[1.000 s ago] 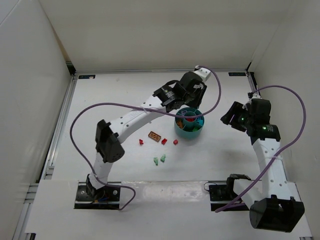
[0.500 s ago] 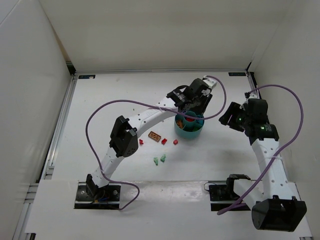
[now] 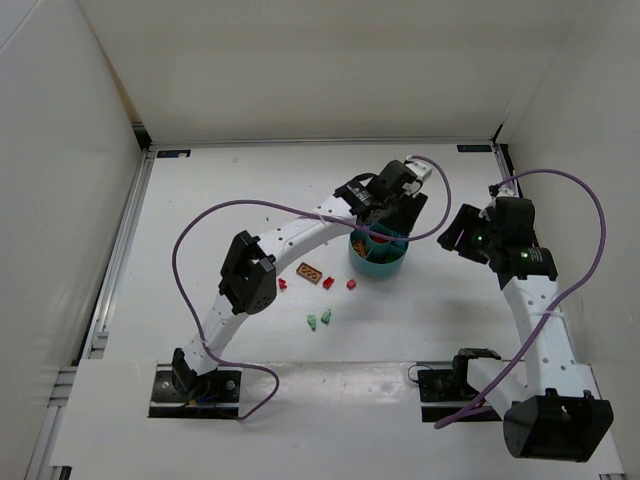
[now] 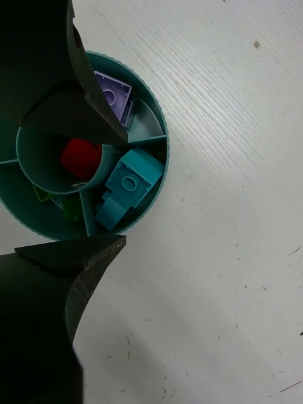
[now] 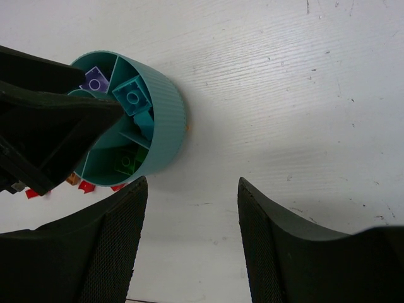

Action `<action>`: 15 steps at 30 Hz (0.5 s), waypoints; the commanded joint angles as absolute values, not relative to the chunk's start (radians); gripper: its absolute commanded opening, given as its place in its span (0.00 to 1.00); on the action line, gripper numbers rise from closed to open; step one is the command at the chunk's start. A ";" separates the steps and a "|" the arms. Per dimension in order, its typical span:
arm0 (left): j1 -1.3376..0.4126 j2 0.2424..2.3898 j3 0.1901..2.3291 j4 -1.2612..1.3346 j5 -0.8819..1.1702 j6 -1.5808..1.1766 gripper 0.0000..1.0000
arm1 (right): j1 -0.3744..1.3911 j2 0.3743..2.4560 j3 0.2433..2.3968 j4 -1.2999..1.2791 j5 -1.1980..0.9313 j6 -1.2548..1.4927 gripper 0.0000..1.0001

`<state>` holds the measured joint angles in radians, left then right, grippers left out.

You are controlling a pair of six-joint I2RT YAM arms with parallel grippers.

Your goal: Sort the legos into containers by color

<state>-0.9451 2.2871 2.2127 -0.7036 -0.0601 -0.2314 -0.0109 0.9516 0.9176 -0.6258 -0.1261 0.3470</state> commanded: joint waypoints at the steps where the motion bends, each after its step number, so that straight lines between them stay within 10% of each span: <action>1: -0.943 2.234 2.206 -0.698 -0.043 -0.241 0.70 | -0.009 0.950 0.933 -0.609 -0.118 0.334 0.63; 15: -0.845 1.893 1.959 -0.643 -0.070 -0.285 1.00 | 0.075 0.930 0.972 -0.609 -0.106 0.258 0.63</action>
